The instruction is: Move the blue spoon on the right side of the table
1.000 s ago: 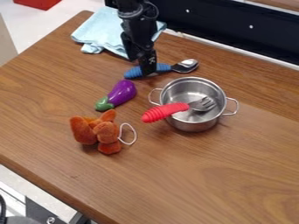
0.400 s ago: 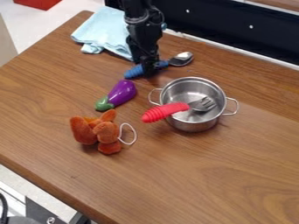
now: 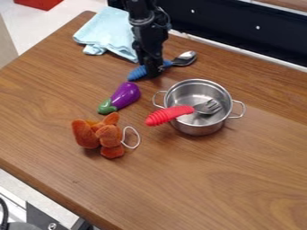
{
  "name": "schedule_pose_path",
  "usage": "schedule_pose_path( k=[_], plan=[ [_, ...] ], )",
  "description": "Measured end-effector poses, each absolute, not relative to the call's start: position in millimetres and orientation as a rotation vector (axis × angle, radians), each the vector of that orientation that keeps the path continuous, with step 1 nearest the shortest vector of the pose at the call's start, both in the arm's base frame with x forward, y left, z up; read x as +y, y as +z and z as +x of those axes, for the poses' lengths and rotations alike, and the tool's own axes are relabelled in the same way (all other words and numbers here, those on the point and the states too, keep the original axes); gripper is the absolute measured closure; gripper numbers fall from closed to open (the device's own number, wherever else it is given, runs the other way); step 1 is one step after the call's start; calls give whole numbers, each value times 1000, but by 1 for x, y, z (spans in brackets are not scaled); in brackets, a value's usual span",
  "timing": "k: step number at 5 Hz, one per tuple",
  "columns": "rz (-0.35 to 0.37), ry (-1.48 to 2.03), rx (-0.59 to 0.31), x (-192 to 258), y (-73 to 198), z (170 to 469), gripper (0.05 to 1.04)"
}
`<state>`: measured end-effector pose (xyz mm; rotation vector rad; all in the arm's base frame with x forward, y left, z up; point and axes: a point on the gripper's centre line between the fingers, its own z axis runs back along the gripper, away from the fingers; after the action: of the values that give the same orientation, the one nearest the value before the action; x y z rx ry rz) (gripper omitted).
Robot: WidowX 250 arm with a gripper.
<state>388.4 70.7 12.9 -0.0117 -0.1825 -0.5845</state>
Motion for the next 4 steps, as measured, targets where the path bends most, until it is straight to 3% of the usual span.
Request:
schedule_pose_path(
  k=[1,2,4],
  plan=[
    [-43,-536,-200,66,18,387,698],
    [-31,-503,-232,66,40,387,698],
    [-114,-401,-299,58,101,355,698]
  ],
)
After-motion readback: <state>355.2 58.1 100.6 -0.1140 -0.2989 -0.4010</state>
